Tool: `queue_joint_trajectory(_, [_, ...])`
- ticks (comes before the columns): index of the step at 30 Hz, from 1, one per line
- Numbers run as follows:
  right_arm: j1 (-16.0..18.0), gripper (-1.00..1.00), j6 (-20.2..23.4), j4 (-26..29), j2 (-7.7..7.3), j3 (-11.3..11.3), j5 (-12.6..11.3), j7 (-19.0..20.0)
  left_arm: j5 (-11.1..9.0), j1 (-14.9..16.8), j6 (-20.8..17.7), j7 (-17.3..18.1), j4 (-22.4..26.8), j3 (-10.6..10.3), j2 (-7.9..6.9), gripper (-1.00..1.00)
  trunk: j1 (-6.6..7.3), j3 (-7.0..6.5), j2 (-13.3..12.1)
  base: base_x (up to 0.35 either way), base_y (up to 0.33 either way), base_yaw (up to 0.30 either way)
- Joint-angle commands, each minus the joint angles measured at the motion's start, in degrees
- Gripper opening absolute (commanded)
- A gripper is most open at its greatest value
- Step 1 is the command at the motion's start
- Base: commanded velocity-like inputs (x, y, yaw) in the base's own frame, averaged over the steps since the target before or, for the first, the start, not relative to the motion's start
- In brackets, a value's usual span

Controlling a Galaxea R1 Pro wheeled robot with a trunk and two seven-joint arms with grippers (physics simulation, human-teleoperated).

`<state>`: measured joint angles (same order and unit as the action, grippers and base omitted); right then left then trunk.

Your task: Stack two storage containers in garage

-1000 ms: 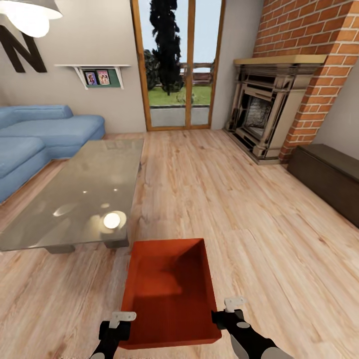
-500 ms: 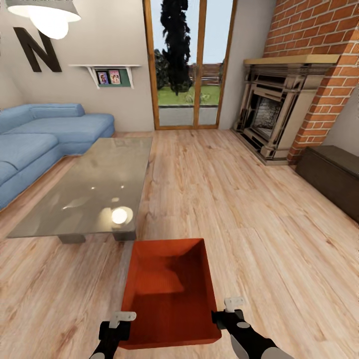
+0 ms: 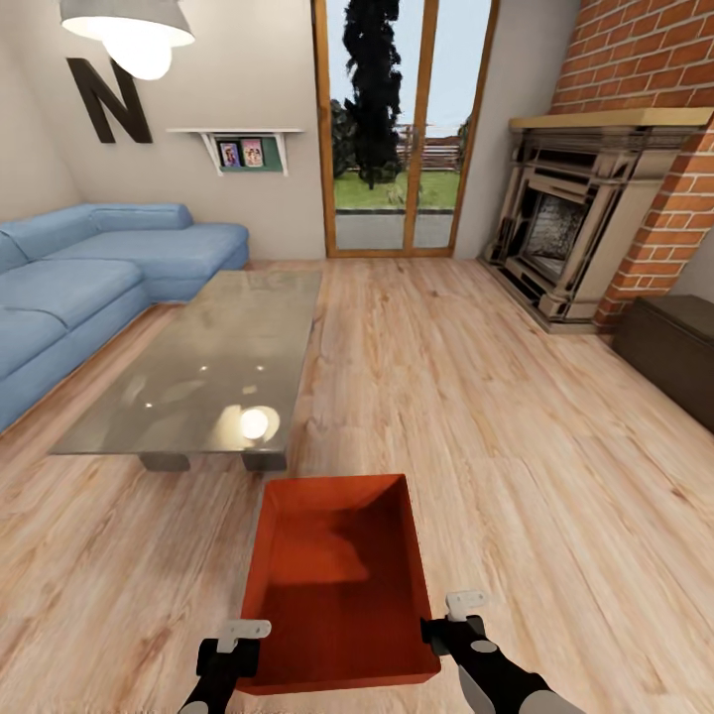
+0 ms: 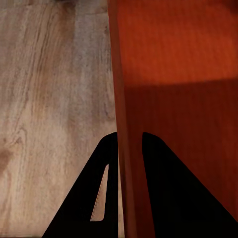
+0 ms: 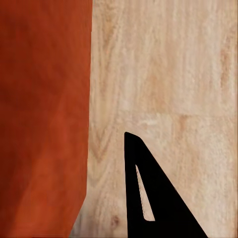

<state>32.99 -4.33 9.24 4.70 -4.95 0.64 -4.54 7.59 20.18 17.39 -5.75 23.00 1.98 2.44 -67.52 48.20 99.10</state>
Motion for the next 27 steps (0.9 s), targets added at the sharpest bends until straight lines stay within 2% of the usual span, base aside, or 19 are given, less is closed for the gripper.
queue_joint_trajectory(1, [0.05,-1.00,-0.16,-0.01,-0.22,0.29,0.32,-0.73,0.05,0.04,0.28,-0.84,-0.06,0.75,-0.07,-1.00,0.01,0.04,0.02,-0.001,0.000,0.277])
queue_joint_trajectory(15, [0.05,-1.00,-0.16,-0.01,-0.22,0.29,0.33,-0.73,0.05,0.04,0.28,-0.84,-0.06,0.75,-0.07,-1.00,0.01,0.04,0.02,-0.001,0.000,0.286])
queue_joint_trajectory(27, [0.05,-1.00,-0.16,-0.01,-0.22,0.29,0.32,-0.73,0.05,0.04,0.28,-0.84,-0.06,0.75,-0.07,-1.00,0.01,0.04,0.02,-0.252,0.000,0.035])
